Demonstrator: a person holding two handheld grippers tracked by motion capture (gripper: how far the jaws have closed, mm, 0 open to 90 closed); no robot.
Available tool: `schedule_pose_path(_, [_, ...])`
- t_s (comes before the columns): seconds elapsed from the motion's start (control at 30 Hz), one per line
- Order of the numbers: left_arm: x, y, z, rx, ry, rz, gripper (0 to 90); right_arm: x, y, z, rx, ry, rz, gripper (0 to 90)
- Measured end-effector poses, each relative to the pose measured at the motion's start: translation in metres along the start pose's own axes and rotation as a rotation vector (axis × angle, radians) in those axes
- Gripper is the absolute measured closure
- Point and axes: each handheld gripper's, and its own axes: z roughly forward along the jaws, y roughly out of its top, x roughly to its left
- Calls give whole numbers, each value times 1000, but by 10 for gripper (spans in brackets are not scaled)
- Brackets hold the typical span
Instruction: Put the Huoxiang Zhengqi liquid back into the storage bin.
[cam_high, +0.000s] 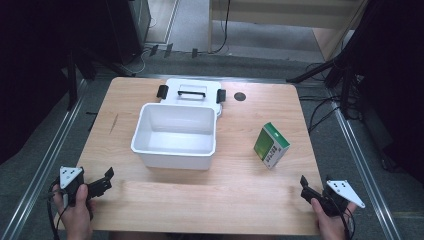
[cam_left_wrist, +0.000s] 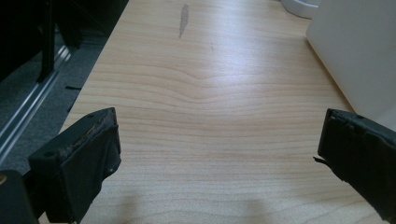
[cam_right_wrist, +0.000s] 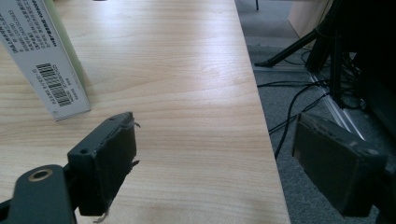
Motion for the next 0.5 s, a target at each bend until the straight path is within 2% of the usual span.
schedule_pose_path(0.2, [0,0,-1,2,-3,2,0,0,0,-1,1,15,-3,132])
schedule_pose_path(0.43, [0,-1,-2,2,-19,2,0,2,2,-1,23,21,-47,131])
schedule_pose_path(0.5, [0,-1,-2,0,-25,11,0,3,3,-1,46,37,-58,132])
